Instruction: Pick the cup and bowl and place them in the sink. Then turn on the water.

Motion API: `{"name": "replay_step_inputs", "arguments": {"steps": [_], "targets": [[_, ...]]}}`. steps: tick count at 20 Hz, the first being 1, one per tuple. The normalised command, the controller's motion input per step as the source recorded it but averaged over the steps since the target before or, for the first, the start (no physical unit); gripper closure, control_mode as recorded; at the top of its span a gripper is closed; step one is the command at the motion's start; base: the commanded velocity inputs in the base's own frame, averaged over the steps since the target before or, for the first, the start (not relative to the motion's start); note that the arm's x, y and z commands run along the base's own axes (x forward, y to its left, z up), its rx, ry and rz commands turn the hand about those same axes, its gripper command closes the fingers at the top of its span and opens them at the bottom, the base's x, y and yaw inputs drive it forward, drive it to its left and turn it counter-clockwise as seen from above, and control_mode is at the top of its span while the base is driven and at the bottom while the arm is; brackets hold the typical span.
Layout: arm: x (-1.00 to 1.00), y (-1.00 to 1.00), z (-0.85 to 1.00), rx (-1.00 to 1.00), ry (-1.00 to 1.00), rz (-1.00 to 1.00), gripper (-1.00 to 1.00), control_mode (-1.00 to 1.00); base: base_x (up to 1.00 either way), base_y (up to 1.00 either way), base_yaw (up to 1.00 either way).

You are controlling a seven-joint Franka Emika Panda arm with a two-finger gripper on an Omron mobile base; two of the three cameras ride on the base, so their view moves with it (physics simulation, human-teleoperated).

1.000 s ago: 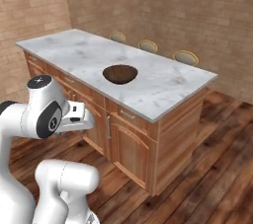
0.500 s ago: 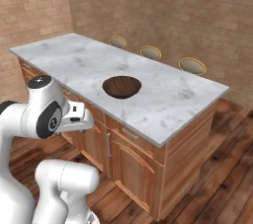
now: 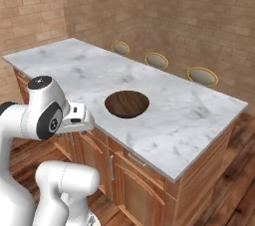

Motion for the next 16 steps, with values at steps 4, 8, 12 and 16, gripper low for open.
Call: {"name": "replay_step_inputs", "arguments": {"steps": [4, 8, 12, 16], "targets": [[0.0, 0.0, 0.0, 0.0, 0.0, 0.0, -1.0, 1.0, 0.72, 0.23, -0.06], [0.0, 0.0, 0.0, 0.0, 0.0, 0.0, -1.0, 1.0, 0.66, 0.23, -0.18], [0.0, 0.0, 0.0, 0.0, 0.0, 0.0, -1.0, 1.0, 0.56, 0.24, -0.3], [0.0, 0.0, 0.0, 0.0, 0.0, 0.0, -1.0, 1.0, 0.46, 0.22, -0.44]]}}
